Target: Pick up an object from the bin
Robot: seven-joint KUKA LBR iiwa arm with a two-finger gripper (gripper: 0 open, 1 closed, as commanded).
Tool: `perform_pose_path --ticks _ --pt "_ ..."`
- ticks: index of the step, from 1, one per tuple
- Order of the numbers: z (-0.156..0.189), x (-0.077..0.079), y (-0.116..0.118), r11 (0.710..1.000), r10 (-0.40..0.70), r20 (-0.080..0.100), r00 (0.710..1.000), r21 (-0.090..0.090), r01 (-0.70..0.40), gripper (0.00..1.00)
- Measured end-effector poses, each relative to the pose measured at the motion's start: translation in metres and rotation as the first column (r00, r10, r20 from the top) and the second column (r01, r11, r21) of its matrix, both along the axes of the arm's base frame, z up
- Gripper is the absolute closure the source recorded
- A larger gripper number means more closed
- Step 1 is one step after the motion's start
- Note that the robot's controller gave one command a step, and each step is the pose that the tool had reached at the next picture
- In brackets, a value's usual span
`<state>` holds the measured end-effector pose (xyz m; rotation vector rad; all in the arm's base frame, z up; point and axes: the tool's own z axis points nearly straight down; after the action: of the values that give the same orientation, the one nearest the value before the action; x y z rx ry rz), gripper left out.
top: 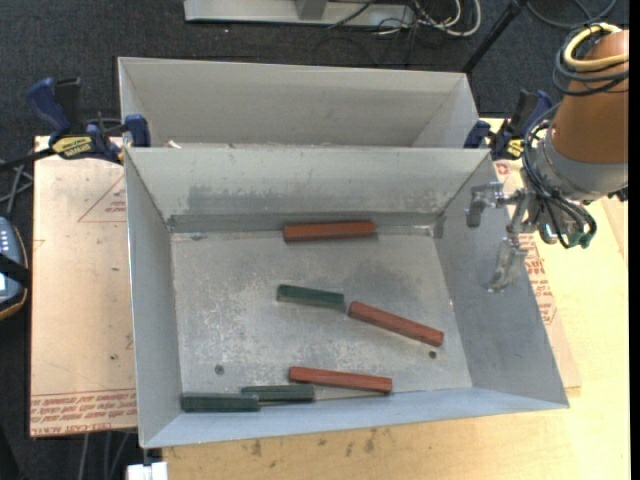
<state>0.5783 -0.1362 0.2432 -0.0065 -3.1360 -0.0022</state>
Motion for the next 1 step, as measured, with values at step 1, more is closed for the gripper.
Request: perform_pose_path --ticks 1 --pt "0.0044 0.0015 0.0007 1.000 0.003 0.007 1.000 -0.001 -0.003 0.00"
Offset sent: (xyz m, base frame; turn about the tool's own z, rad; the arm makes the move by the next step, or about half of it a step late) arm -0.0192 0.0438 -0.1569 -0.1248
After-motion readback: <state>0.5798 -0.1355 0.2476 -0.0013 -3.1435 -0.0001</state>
